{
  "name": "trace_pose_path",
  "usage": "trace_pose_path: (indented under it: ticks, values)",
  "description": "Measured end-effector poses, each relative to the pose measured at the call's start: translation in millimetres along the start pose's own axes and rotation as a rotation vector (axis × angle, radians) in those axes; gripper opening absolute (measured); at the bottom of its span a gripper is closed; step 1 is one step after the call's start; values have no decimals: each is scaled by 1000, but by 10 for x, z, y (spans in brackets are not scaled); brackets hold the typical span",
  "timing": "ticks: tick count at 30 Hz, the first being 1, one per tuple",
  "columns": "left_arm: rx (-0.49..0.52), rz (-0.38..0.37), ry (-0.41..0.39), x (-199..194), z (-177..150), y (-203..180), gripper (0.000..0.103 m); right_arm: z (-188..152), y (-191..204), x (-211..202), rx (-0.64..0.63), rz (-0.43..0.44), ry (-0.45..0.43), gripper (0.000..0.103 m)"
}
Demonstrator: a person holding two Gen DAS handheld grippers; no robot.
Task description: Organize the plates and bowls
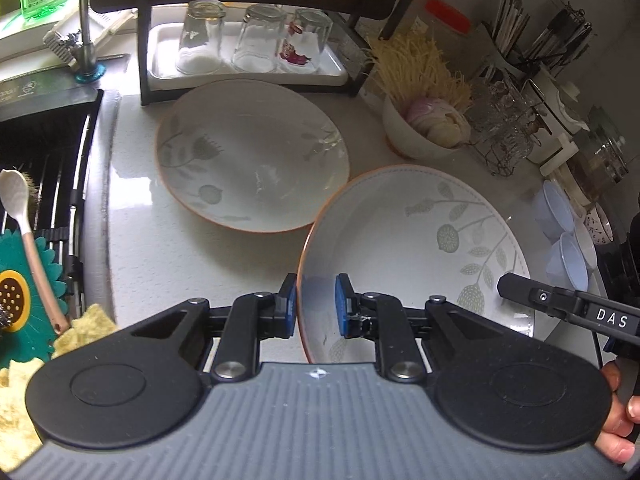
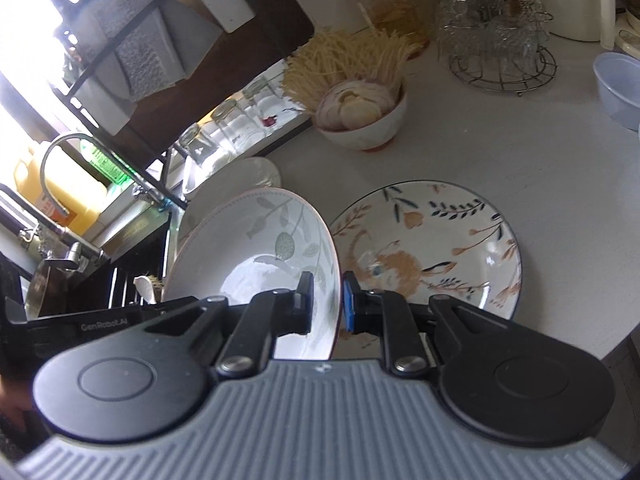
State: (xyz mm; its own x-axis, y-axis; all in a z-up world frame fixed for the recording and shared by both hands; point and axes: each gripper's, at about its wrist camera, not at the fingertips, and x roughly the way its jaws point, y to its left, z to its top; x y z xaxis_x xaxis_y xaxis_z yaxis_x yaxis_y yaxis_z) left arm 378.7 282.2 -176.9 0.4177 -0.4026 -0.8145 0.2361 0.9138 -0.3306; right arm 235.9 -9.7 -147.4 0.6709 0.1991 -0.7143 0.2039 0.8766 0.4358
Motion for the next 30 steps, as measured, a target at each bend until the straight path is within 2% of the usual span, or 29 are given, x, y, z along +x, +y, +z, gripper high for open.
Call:
trace_pose_path:
  ticks: [6, 10, 15, 30]
  values:
    - [-11, 2, 23, 217, 48, -264, 20, 146, -310, 29, 9, -10, 22, 18]
    - [-56, -20, 36, 352, 86, -400, 20, 239, -452, 61, -5, -57, 43, 18]
    - [-75, -9, 50, 498, 125, -564, 20, 329, -624, 105, -13, -71, 58, 18]
    - [-19, 33, 110, 778, 107, -888, 21, 390, -847, 222, -114, -157, 103, 18]
